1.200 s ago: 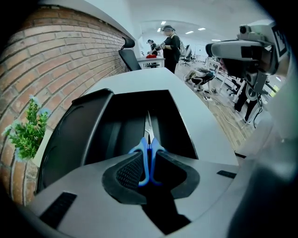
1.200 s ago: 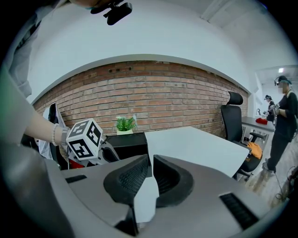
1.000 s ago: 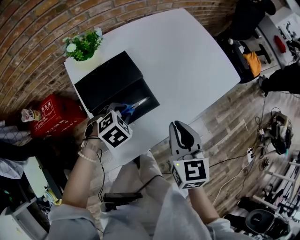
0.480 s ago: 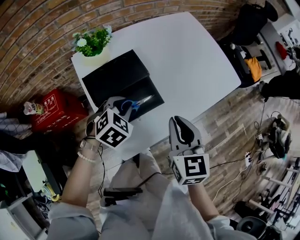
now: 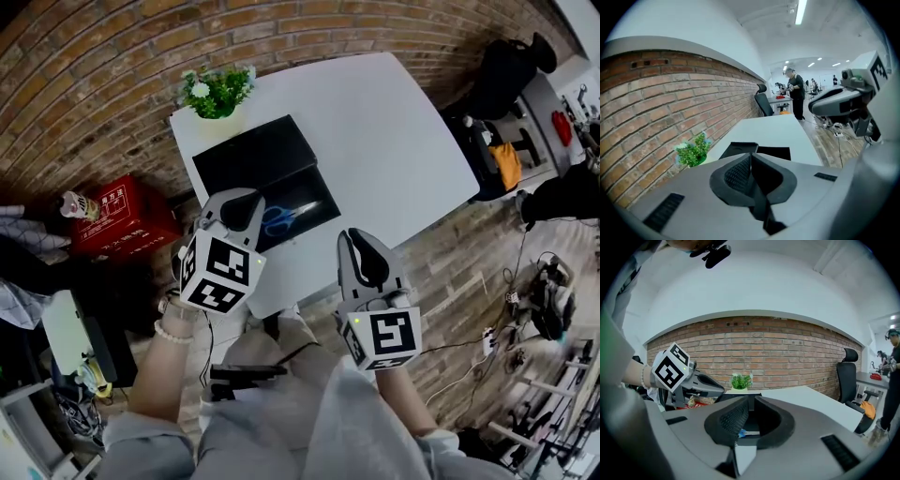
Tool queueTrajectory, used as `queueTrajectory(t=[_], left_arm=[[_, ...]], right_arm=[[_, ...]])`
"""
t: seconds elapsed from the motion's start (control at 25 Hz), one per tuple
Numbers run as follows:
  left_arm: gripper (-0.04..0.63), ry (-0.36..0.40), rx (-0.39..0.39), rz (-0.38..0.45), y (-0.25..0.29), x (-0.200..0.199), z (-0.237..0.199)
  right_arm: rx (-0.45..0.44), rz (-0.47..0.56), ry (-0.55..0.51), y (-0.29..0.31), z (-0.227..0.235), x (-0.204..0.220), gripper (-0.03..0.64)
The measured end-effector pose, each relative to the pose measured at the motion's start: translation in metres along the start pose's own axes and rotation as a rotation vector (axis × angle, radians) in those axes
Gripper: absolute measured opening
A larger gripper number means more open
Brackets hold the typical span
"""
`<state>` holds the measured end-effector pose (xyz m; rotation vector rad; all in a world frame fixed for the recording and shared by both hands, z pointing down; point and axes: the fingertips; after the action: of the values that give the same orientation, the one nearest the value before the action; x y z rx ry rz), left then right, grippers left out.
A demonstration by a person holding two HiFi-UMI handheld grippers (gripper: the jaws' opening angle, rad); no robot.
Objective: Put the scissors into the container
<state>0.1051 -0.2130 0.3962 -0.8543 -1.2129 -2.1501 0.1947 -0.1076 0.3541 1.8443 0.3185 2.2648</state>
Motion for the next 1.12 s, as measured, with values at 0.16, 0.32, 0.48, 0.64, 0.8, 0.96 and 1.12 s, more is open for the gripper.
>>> queueTrajectory(t=[0.16, 0.32, 0.48, 0.64, 0.8, 0.96, 1.12], left_arm=[[0.021, -0.051, -0.063, 0.086, -0.035, -0.021, -0.016], [0.018, -0.078, -0.111, 0.146, -0.073, -0.03, -0.022], [0.018, -0.137, -0.158, 0.19, -0.107, -0.033, -0.028], [0.018, -0.2, -0.204, 0.222, -0.143, -0.029, -0.026], [0.018, -0.223, -0.219, 0.245, -0.166, -0.025, -0.023], [0.018, -0.242, -0.238, 0.251, -0.182, -0.021, -0.019], [0.018, -0.275, -0.276, 0.266, -0.19, -0.021, -0.025]], right_arm=[[-0.038, 0.03, -0.016, -0.002, -0.024, -0.017, 0.063], [-0.087, 0.049, -0.037, -0.005, -0.05, -0.03, 0.063], [-0.129, 0.063, -0.056, -0.005, -0.068, -0.039, 0.063], [-0.159, 0.075, -0.058, -0.008, -0.082, -0.044, 0.063], [-0.178, 0.081, -0.067, -0.008, -0.09, -0.048, 0.063], [-0.199, 0.072, -0.074, -0.01, -0.095, -0.046, 0.063], [-0.219, 0.063, -0.086, -0.01, -0.102, -0.042, 0.061]])
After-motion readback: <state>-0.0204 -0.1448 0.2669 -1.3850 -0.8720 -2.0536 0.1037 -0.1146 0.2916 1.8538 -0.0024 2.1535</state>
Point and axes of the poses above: the fingertips, and each gripper's own axes: y forward along the fingers, z to its right, x out of its underside, and after that the axes turned 11 degrees about y, right-handed
